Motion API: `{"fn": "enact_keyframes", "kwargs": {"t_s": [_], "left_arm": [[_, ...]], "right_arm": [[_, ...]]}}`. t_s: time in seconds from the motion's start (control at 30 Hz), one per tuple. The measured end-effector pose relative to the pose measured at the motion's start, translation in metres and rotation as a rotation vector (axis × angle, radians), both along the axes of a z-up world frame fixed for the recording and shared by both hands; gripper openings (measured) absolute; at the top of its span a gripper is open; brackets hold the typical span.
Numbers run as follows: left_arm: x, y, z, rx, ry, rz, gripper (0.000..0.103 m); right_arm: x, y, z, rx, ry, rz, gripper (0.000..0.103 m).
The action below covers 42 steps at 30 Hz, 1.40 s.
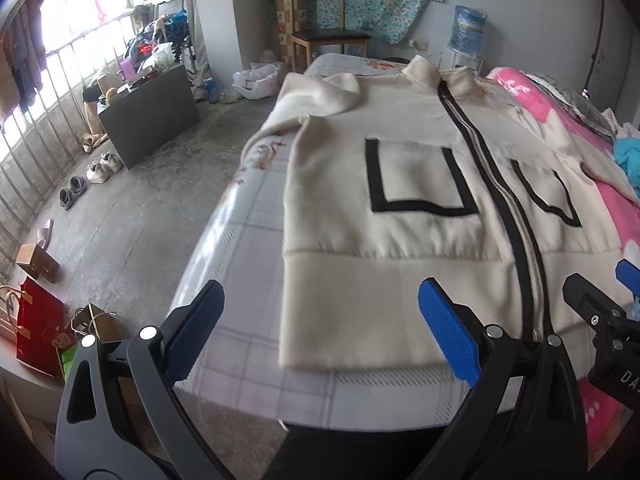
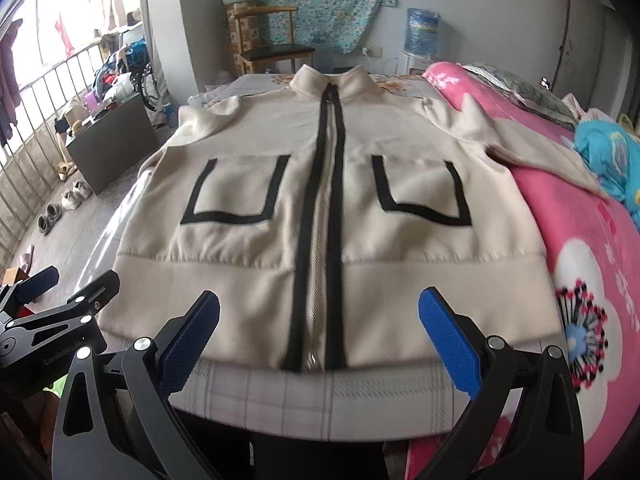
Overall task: Fold large clothes
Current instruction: 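Grasp the beige jacket's side edge with the left tool and lift it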
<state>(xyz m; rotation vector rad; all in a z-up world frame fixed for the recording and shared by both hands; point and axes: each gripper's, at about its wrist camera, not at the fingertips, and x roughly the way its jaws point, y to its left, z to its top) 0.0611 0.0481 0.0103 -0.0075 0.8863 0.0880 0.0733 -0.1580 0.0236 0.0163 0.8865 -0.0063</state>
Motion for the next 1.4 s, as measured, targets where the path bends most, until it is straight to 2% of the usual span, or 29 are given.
{"fn": "enact_keyframes", "kwargs": {"t_s": [0.17, 0.27, 0.33, 0.43, 0.47, 0.6, 0.73, 0.8, 0.83, 0.87, 0.9, 0.93, 1.03, 1.17, 1.2, 1.27, 1.37, 1.4], "left_arm": [[0.023, 0.020, 0.003, -0.019, -0.011, 0.012, 0.094], [0.037, 0.039, 0.005, -0.044, -0.045, 0.005, 0.094], [0.044, 0.057, 0.007, -0.101, -0.087, -0.020, 0.094], [0.054, 0.103, 0.010, -0.263, -0.182, -0.019, 0.094], [0.060, 0.117, 0.009, -0.294, -0.196, -0.005, 0.094], [0.104, 0.180, -0.003, -0.415, -0.167, 0.084, 0.094], [0.162, 0.249, -0.057, -0.688, -0.006, 0.179, 0.094], [0.187, 0.280, -0.110, -0.914, 0.118, 0.255, 0.094], [0.199, 0.294, -0.146, -1.063, 0.196, 0.301, 0.094], [0.204, 0.300, -0.171, -1.155, 0.246, 0.330, 0.094], [0.210, 0.304, -0.207, -1.307, 0.308, 0.364, 0.094], [0.214, 0.303, -0.237, -1.425, 0.356, 0.390, 0.094], [0.222, 0.288, -0.307, -1.659, 0.471, 0.457, 0.094], [0.238, 0.262, -0.357, -1.790, 0.550, 0.505, 0.094], [0.242, 0.255, -0.363, -1.801, 0.573, 0.508, 0.094], [0.254, 0.238, -0.372, -1.827, 0.619, 0.494, 0.094], [0.271, 0.219, -0.378, -1.852, 0.624, 0.476, 0.094], [0.269, 0.220, -0.376, -1.855, 0.620, 0.476, 0.089]], "right_arm": [[0.027, 0.016, 0.007, -0.005, -0.006, 0.038, 0.097], [0.047, 0.026, 0.008, -0.004, -0.009, 0.066, 0.097], [0.061, 0.033, 0.005, -0.004, -0.002, 0.084, 0.097], [0.082, 0.046, -0.004, 0.000, 0.019, 0.114, 0.097], [0.090, 0.051, -0.009, 0.001, 0.031, 0.127, 0.097], [0.115, 0.069, -0.025, -0.002, 0.073, 0.169, 0.097], [0.131, 0.085, -0.033, -0.019, 0.100, 0.206, 0.097], [0.139, 0.092, -0.038, -0.034, 0.118, 0.225, 0.097], [0.141, 0.095, -0.040, -0.039, 0.123, 0.229, 0.097], [0.144, 0.097, -0.043, -0.043, 0.131, 0.234, 0.097], [0.147, 0.098, -0.045, -0.046, 0.139, 0.237, 0.097], [0.150, 0.100, -0.048, -0.047, 0.150, 0.238, 0.097], [0.157, 0.103, -0.053, -0.047, 0.168, 0.235, 0.097], [0.162, 0.105, -0.058, -0.047, 0.181, 0.227, 0.097], [0.163, 0.106, -0.058, -0.047, 0.183, 0.226, 0.097], [0.164, 0.105, -0.059, -0.047, 0.187, 0.222, 0.097], [0.165, 0.103, -0.059, -0.048, 0.191, 0.214, 0.097], [0.165, 0.102, -0.058, -0.047, 0.192, 0.212, 0.097]]}}
